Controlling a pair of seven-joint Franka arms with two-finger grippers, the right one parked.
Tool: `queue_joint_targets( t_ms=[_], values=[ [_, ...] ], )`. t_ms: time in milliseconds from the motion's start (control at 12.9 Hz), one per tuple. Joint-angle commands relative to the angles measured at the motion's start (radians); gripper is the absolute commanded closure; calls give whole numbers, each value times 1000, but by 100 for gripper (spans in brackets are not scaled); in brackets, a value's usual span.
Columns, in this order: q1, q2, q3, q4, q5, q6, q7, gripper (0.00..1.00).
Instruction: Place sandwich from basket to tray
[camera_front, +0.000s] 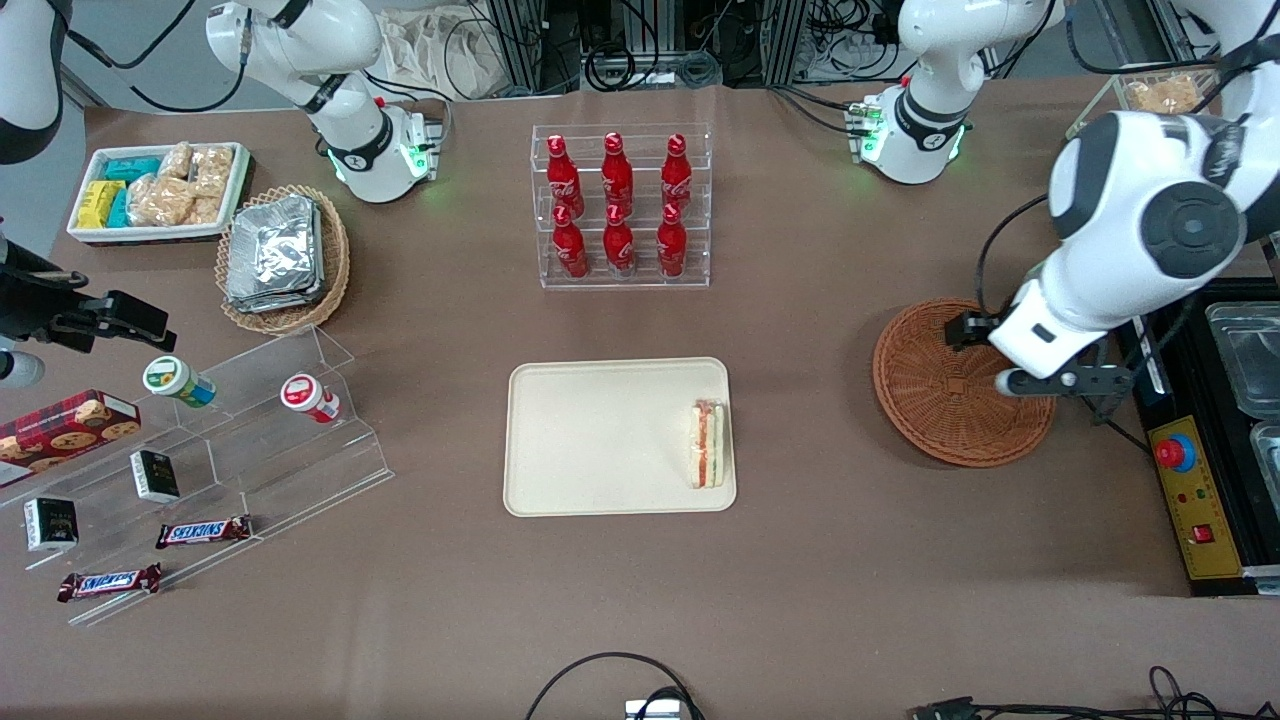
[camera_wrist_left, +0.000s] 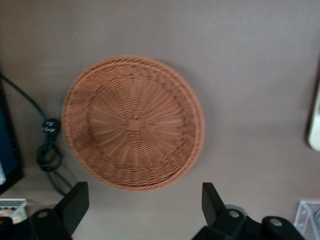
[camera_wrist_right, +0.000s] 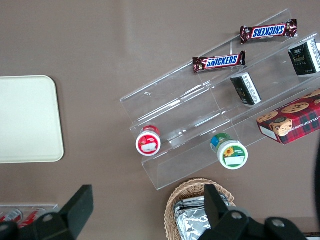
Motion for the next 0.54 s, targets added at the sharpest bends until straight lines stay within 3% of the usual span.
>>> queue_joint_targets(
  t_ms=[0, 156, 467],
  values=[
    [-115, -54, 200, 3, -15, -63, 149, 0],
    [-121, -39, 216, 51, -9, -72, 161, 0],
    [-129, 114, 206, 326, -9, -262, 184, 0]
  ],
)
